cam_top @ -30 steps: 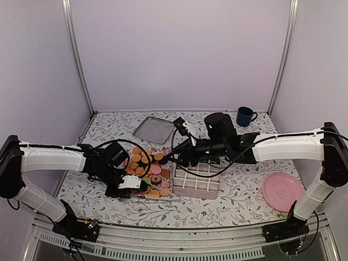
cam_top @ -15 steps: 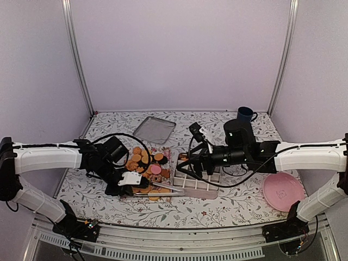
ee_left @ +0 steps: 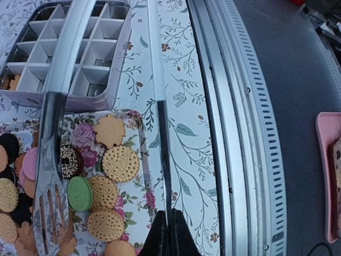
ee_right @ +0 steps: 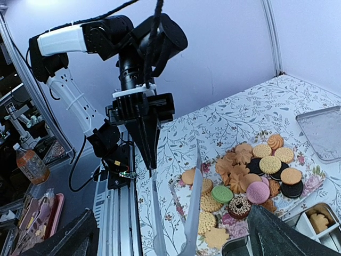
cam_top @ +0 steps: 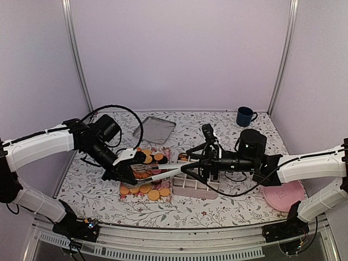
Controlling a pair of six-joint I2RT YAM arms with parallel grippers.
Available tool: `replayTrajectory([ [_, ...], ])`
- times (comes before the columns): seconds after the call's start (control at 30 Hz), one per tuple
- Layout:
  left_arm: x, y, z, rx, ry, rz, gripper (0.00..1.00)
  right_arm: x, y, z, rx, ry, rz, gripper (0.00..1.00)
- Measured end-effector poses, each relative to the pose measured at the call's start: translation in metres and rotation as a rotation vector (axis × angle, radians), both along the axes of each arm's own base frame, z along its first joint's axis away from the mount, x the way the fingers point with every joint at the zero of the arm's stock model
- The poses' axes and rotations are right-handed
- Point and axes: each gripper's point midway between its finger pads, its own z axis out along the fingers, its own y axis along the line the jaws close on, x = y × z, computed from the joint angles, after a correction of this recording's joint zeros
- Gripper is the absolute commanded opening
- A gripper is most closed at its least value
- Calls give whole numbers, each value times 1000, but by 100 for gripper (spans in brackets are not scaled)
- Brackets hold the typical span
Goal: Pack the cookies
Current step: Pass from the left arm to the right
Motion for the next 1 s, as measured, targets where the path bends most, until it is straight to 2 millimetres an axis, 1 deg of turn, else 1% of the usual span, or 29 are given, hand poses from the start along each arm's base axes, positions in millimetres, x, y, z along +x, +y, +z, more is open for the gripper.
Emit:
replayTrajectory([
  [0.1, 4, -3, 7, -35, 41, 8, 0, 0, 3, 7, 36, -24, 12, 99],
  [0.2, 5, -5, 11, -55, 70, 11, 0, 4, 10, 10, 50, -41, 10, 99],
  [0.23, 5, -7, 14, -74, 87, 10, 0, 11, 17, 6, 45, -46, -4, 99],
  [0.47, 7, -7, 21, -112, 113, 20, 0, 20, 27, -1, 39, -47, -13, 100],
  [0.57, 8, -8, 25, -132, 122, 21, 0, 22, 31, -7, 41, -43, -9, 96],
  [0.7, 9, -12, 31, -156, 134, 13, 0, 23, 37, -11, 50, -37, 2, 89],
  [0.87, 10, -14, 37, -181, 152, 13, 0, 23, 46, 0, 87, -42, 32, 76],
  [1.0, 10, -15, 40, -197, 165, 16, 0, 21, 53, 7, 123, -43, 64, 73],
])
